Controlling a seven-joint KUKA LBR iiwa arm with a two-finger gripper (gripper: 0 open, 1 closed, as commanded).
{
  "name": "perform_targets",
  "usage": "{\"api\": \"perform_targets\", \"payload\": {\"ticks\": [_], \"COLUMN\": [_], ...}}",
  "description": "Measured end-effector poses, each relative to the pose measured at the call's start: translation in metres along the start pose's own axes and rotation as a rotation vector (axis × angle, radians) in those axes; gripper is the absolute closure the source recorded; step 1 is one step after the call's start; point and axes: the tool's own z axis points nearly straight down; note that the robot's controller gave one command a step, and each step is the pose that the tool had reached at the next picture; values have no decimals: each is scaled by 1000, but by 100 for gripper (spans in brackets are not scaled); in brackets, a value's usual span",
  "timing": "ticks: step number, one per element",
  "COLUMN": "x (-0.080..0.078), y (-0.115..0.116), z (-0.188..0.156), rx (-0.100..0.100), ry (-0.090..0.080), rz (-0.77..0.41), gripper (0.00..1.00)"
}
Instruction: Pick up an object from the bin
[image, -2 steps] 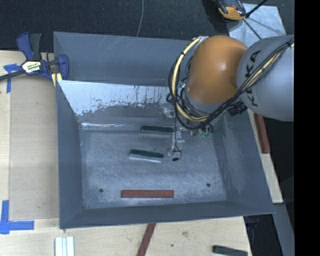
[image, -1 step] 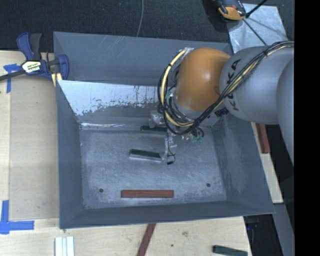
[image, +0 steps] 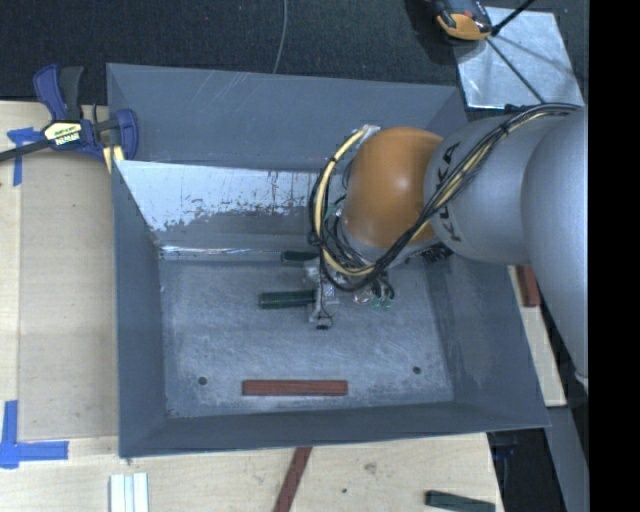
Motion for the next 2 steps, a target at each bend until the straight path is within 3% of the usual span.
{"api": "perform_targets", "payload": {"ticks": [1,2], "x": [0,33], "y": [0,-3], "z": [0,-155], "rx": [0,1], "ry": [0,-4], "rz": [1,-113], "gripper": [100,100]}}
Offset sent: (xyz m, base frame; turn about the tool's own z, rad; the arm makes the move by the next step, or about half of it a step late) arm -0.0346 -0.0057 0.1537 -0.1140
